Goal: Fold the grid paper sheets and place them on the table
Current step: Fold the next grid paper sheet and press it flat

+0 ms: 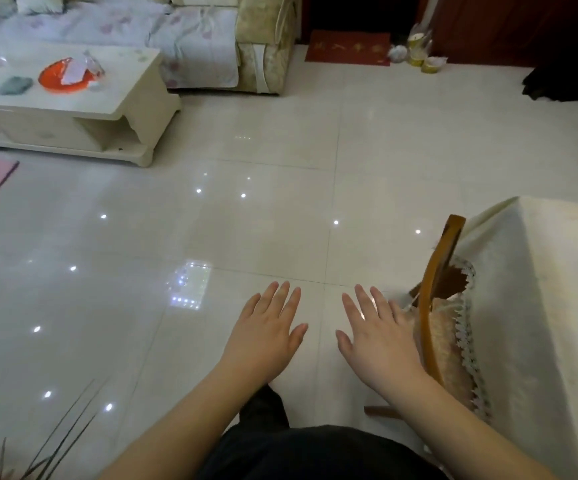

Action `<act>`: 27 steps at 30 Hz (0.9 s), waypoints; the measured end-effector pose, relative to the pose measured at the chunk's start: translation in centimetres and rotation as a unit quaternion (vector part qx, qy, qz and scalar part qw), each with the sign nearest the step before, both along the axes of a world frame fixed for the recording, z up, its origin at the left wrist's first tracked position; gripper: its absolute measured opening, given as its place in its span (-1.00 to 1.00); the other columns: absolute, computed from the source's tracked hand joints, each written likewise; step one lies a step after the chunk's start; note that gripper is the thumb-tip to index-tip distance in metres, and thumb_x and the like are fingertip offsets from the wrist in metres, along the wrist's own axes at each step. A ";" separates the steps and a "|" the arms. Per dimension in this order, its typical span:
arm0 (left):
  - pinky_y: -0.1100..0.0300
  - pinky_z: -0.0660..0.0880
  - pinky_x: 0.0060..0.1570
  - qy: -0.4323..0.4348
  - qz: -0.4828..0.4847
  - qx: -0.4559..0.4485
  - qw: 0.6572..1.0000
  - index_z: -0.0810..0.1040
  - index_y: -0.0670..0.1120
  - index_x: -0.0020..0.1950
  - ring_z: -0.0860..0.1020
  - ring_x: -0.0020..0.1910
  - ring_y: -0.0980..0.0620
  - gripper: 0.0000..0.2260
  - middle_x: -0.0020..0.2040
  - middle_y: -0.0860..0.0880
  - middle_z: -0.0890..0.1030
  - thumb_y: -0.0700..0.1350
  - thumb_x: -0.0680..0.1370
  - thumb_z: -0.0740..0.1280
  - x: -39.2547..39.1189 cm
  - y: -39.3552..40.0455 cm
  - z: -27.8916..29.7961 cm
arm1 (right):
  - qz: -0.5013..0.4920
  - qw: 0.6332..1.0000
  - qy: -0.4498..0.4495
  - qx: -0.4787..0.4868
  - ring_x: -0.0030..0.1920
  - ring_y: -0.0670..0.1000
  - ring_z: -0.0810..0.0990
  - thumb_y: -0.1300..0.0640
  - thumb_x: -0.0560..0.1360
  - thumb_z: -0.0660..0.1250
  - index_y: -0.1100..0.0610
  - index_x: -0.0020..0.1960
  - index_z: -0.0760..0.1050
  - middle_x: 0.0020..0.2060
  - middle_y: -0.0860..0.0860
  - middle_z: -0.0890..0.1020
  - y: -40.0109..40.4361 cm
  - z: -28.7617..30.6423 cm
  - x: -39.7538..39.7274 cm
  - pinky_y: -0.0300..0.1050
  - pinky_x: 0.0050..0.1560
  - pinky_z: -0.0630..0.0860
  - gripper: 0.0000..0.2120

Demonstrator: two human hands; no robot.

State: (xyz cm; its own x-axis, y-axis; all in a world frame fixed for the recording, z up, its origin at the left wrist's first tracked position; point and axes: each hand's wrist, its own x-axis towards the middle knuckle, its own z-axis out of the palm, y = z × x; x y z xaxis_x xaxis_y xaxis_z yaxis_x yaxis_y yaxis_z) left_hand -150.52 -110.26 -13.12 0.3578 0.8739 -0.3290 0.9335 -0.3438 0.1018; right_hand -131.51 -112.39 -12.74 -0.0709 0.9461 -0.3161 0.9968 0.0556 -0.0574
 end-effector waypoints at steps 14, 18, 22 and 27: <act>0.01 -0.14 0.54 -0.037 -0.110 0.025 0.993 -0.20 0.01 0.59 -0.16 0.58 -0.02 -0.45 0.61 -0.02 -0.13 0.17 0.66 -0.14 -4.9 20.2 1.8 | -0.100 0.995 -0.005 0.011 0.58 0.09 -0.16 -0.18 0.64 -0.08 0.01 0.60 -0.17 0.59 0.03 -0.12 15.5 2.7 -5.5 0.05 0.51 -0.24 -0.38; 0.04 -0.15 0.51 -0.034 -0.150 0.032 0.988 -0.18 0.00 0.60 -0.13 0.58 -0.03 -0.45 0.62 -0.04 -0.09 0.16 0.66 -0.13 -2.2 25.4 1.0 | -0.127 0.991 0.004 0.030 0.58 0.11 -0.06 -0.18 0.63 0.00 0.04 0.60 -0.04 0.59 0.06 -0.01 19.1 2.1 -3.0 0.06 0.51 -0.16 -0.38; 0.04 -0.17 0.51 -0.019 -0.183 0.029 0.982 -0.18 0.00 0.60 -0.14 0.58 -0.02 -0.45 0.62 -0.04 -0.10 0.16 0.66 -0.15 1.6 31.3 0.2 | -0.169 0.985 0.019 0.025 0.58 0.11 -0.09 -0.18 0.64 -0.03 0.03 0.60 -0.08 0.59 0.05 -0.05 24.1 0.9 0.5 0.06 0.52 -0.16 -0.39; 0.04 -0.16 0.51 0.008 -0.200 0.006 0.980 -0.19 0.01 0.59 -0.15 0.58 -0.01 -0.45 0.61 -0.03 -0.12 0.17 0.67 -0.13 6.5 37.9 0.7 | -0.202 0.978 0.047 0.015 0.58 0.09 -0.14 -0.17 0.64 -0.05 0.02 0.60 -0.14 0.59 0.03 -0.10 31.3 0.4 5.1 0.04 0.53 -0.19 -0.38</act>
State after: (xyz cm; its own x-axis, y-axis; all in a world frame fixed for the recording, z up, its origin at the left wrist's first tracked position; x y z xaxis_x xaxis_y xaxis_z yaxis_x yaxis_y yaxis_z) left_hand -144.05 -72.39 -12.46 0.6679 0.6683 -0.3275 0.7247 -0.6841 0.0818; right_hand -126.41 -81.06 -12.36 0.2831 0.9118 -0.2973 0.9280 -0.3388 -0.1553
